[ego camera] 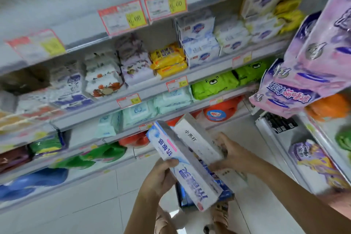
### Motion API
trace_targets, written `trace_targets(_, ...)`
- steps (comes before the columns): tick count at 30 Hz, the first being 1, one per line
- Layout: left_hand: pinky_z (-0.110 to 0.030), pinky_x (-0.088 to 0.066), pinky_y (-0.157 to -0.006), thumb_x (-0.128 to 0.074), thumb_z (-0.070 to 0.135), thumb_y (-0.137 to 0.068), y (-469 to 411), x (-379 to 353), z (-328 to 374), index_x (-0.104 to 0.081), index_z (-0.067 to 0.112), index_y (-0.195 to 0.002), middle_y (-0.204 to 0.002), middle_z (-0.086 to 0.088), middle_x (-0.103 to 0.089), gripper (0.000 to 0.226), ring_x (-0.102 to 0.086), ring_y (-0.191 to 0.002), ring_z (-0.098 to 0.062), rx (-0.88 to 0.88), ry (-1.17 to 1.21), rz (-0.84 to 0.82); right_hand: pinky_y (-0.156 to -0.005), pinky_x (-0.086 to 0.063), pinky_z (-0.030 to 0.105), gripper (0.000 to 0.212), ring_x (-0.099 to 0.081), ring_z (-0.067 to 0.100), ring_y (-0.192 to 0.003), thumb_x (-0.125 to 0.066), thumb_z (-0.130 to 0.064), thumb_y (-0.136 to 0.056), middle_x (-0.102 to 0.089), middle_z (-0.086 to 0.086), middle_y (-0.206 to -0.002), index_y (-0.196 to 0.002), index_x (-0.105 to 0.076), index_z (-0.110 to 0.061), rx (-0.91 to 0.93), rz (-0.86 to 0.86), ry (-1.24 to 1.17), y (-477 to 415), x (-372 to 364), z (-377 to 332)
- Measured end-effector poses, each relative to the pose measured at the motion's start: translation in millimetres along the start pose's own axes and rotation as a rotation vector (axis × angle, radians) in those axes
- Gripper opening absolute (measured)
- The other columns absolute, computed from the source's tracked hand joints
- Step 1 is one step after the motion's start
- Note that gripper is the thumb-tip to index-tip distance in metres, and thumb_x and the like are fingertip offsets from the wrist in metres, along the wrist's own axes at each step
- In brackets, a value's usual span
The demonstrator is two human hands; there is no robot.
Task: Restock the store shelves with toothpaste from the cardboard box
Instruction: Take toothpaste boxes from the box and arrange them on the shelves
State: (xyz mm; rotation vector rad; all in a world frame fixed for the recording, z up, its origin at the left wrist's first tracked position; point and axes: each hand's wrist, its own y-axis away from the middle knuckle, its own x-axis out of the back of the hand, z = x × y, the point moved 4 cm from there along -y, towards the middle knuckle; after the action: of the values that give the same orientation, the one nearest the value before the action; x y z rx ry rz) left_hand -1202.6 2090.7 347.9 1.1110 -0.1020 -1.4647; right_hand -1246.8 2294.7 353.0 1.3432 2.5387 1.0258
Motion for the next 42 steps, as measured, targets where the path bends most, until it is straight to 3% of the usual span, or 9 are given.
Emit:
trace_targets(3,-0.038,-0.056,-0.055,-0.092,0.007,-0.021,27,-17,19,-0.073,-0.001,-0.077,-0.073,-0.020,-0.069,0.059,-0.069,-0.064,-0.032,-0.055,0.031,-0.069,-0.097,-0.049,0.037,0.090,-0.061,0.006,-0.110,-0.086,-0.023,-0.062,-0.061,-0.013,-0.124,-0.134,-0.035,-0.041,0.097,-0.045,-0.023,18,-5,-29)
trace_targets(8,-0.039,-0.056,-0.054,-0.095,0.010,-0.012,65,-23,56,-0.075,0.002,-0.074,-0.073,-0.021,-0.069,0.066,-0.069,-0.063,-0.032,-0.158,0.043,-0.049,-0.085,-0.032,-0.004,0.077,-0.041,-0.033,-0.101,-0.068,-0.015,-0.086,-0.033,-0.042,-0.127,-0.122,-0.017,-0.061,0.252,-0.151,-0.043,54,-10,-90)
trace_targets(12,-0.038,-0.057,-0.054,-0.094,0.011,-0.008,98,-32,88,-0.075,0.004,-0.070,-0.071,-0.017,-0.069,0.065,-0.069,-0.062,-0.029,-0.282,0.095,-0.052,-0.102,-0.034,0.010,0.074,-0.040,-0.013,-0.127,-0.065,-0.020,-0.087,-0.031,-0.032,-0.145,-0.139,-0.020,-0.048,0.362,-0.229,-0.037,78,-14,-148)
trace_targets(15,-0.033,-0.055,-0.048,-0.094,0.019,-0.004,128,-38,114,-0.075,0.007,-0.065,-0.065,-0.013,-0.068,0.065,-0.067,-0.055,-0.025,-0.390,0.062,-0.028,-0.093,-0.034,0.002,0.071,-0.038,-0.025,-0.118,-0.065,-0.019,-0.085,-0.036,-0.052,-0.126,-0.131,-0.023,-0.054,0.457,-0.255,0.003,93,-14,-198)
trace_targets(18,-0.030,-0.055,-0.048,-0.093,0.032,-0.003,160,-38,146,-0.068,0.007,-0.080,-0.065,-0.009,-0.068,0.084,-0.067,-0.055,-0.020,-0.524,-0.001,0.073,-0.095,-0.040,0.010,0.068,-0.046,-0.013,-0.120,-0.067,-0.027,-0.081,-0.046,-0.040,-0.129,-0.130,-0.029,-0.056,0.555,-0.230,0.108,104,-21,-250)
trace_targets(25,-0.027,-0.055,-0.053,-0.070,0.021,-0.060,238,-26,237,-0.054,0.020,-0.094,-0.075,-0.003,-0.053,0.038,-0.063,-0.059,-0.011,-0.854,0.002,0.208,-0.094,-0.041,0.009,0.064,-0.051,-0.011,-0.117,-0.066,-0.035,-0.081,-0.052,-0.035,-0.128,-0.132,-0.032,-0.054,0.763,-0.193,0.330,126,-58,-378)
trace_targets(29,-0.031,-0.058,-0.061,-0.072,0.022,-0.064,295,-16,281,-0.058,0.018,-0.104,-0.087,-0.003,-0.071,0.043,-0.071,-0.075,-0.017,-1.049,-0.081,0.192,-0.084,-0.037,0.001,0.072,-0.048,-0.021,-0.108,-0.070,-0.047,-0.070,-0.048,-0.049,-0.113,-0.128,-0.031,-0.062,0.938,-0.071,0.491,151,-78,-454)
trace_targets(35,-0.031,-0.059,-0.067,-0.061,0.037,-0.073,364,14,335,-0.065,0.015,-0.098,-0.090,-0.006,-0.073,0.034,-0.071,-0.078,-0.018,-1.206,-0.062,0.188,-0.065,-0.041,0.006,0.087,-0.058,-0.013,-0.080,-0.062,-0.070,-0.050,-0.061,-0.032,-0.091,-0.132,-0.033,-0.061,1.094,0.276,0.760,174,-109,-569)
trace_targets(42,-0.031,-0.056,-0.071,-0.054,0.037,-0.084,395,61,405,-0.056,0.020,-0.103,-0.083,-0.004,-0.064,0.025,-0.065,-0.073,-0.015,-1.265,0.154,0.165,-0.099,-0.035,0.031,0.093,-0.041,0.021,-0.130,-0.080,-0.051,-0.063,-0.040,-0.004,-0.148,-0.143,-0.037,-0.029,1.126,0.486,1.060,144,-167,-706)
